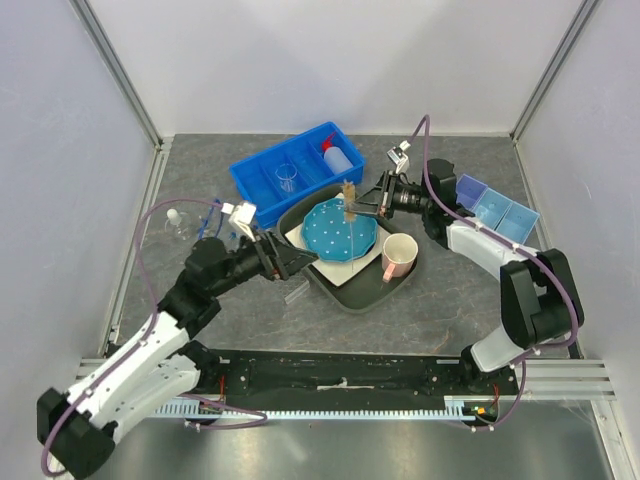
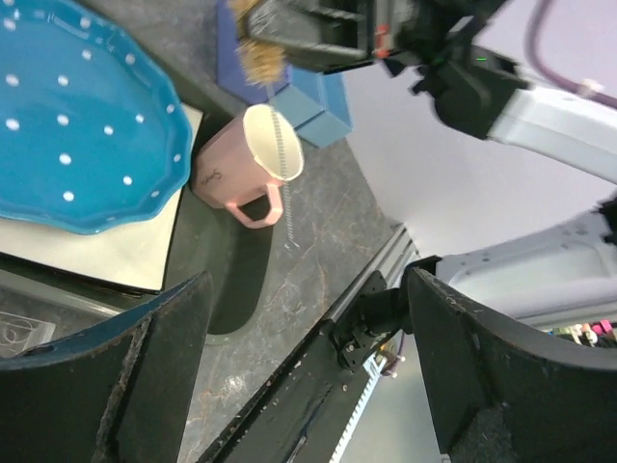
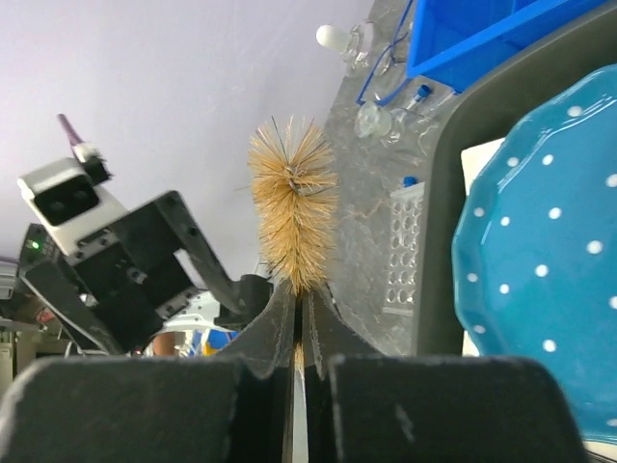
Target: Organize the chemistry lab equipment
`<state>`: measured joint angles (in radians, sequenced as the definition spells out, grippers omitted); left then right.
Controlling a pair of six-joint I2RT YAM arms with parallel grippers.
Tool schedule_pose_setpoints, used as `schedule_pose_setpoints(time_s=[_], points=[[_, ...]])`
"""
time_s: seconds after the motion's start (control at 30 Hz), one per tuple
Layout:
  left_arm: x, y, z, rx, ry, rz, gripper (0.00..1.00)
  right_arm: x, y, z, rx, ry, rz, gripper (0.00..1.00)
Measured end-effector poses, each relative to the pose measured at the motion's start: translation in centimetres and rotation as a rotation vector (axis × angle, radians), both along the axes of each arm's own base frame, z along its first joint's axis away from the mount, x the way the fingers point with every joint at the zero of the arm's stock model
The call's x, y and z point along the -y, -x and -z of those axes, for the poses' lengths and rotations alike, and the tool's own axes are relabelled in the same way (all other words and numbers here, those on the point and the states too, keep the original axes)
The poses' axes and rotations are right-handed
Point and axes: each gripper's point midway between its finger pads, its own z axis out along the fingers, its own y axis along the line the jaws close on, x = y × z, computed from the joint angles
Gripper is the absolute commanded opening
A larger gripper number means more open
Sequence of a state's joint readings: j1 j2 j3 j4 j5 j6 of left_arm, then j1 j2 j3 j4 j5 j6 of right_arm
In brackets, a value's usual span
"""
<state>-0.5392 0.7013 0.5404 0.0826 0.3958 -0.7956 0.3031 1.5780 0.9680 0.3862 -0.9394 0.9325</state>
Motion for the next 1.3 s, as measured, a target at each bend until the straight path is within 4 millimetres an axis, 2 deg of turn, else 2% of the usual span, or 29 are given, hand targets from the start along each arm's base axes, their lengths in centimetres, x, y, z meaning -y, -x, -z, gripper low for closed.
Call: schedule_pose_setpoints(time_s=[0.23, 0.57, 0.67, 0.77, 0.83, 0.87, 0.9, 0.97, 1.0, 1.1, 1.2, 1.3], points=[[4.7, -1.9, 4.7, -0.164, -0.134, -0.011, 0.80, -1.1, 1.9, -1.8, 0.002, -0.037, 0.028, 0.00], [8.5, -3.8, 3.5, -0.127, -0.222, -0.033, 0.66, -1.0, 1.9, -1.9, -0.005, -0.045, 0.061, 0.00], [9.1, -4.0, 4.0, -0.131, -0.251, -0.031, 0.50, -1.0, 1.9, -2.0, -0.005, -0.046, 0.061, 0.00], [9.4, -4.1, 5.1, -0.144, -0.295, -0.024, 0.05, -1.1, 1.9, -2.0, -0.003, -0.047, 0.060, 0.00], [9.6, -4.3, 5.5, -0.145, -0.317, -0.017, 0.02, -1.1, 1.8, -2.0, -0.001, -0.045, 0.064, 0.02], [9.8, -4.4, 5.5, -0.142, -0.322, -0.014, 0.02, -1.1, 1.7, -1.8, 0.001, -0.041, 0.074, 0.07], [9.9, -4.3, 5.4, -0.140, -0.325, -0.009, 0.02, -1.0, 1.6, -1.6, 0.001, -0.037, 0.078, 0.22], [9.9, -4.2, 5.4, -0.139, -0.339, -0.004, 0.02, -1.0, 1.7, -1.4, 0.004, -0.028, 0.078, 0.39], [9.8, -4.1, 5.5, -0.140, -0.346, -0.004, 0.02, -1.0, 1.8, -1.4, 0.019, -0.021, 0.073, 0.58], [8.9, -4.5, 6.0, -0.150, -0.377, -0.034, 0.02, -0.9, 2.3, -1.4, 0.081, 0.007, 0.042, 0.81], [6.8, -5.1, 5.6, -0.157, -0.382, -0.078, 0.02, -0.8, 3.3, -1.7, 0.191, 0.048, -0.033, 0.88], [3.7, -6.5, 4.4, -0.151, -0.372, -0.151, 0.02, -0.3, 4.6, -2.5, 0.342, 0.086, -0.103, 0.91]])
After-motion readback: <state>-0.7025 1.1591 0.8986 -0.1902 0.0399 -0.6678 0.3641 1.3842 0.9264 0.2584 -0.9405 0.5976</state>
